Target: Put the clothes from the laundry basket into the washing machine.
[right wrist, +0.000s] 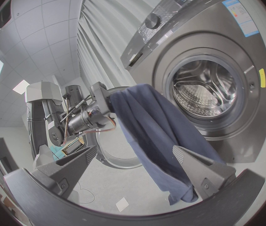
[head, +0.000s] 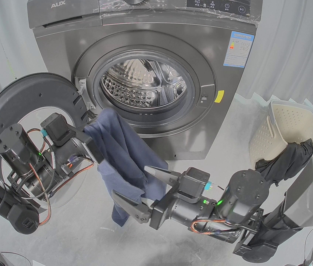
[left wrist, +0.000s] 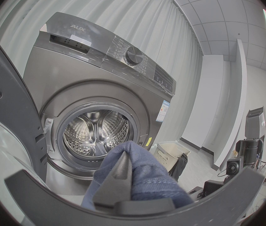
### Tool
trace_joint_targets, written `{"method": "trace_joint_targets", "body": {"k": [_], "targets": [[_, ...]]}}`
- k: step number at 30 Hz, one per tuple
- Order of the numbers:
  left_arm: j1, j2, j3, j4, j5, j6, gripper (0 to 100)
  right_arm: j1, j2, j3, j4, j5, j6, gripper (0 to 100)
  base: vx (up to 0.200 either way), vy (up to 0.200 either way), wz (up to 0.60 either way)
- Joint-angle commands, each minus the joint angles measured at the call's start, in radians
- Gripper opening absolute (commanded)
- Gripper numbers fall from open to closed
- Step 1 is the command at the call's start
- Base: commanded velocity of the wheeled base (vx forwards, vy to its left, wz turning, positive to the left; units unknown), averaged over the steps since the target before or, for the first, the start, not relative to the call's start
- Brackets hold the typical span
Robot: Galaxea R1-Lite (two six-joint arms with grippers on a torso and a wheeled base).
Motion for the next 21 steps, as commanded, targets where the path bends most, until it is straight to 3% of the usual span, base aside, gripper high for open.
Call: {"method": "trace_joint_targets", "body": {"k": [1, 8, 21], "targets": [[0.002, 0.014, -0.011, 0.000, 0.003, -0.001, 0, 0.012, 0.098, -0.131, 0.019, 0.033, -0.030, 100, 0.000, 0.000, 0.00], [0.010, 0.011, -0.040, 0.000, 0.034, -0.011, 0, 0.005, 0.219, -0.276, 0.034, 0.039, -0.058, 100, 0.000, 0.000, 0.00], [0.010, 0.014, -0.040, 0.000, 0.034, -0.014, 0, -0.024, 0.302, -0.512, 0.050, 0.028, -0.073, 100, 0.000, 0.000, 0.00]]}}
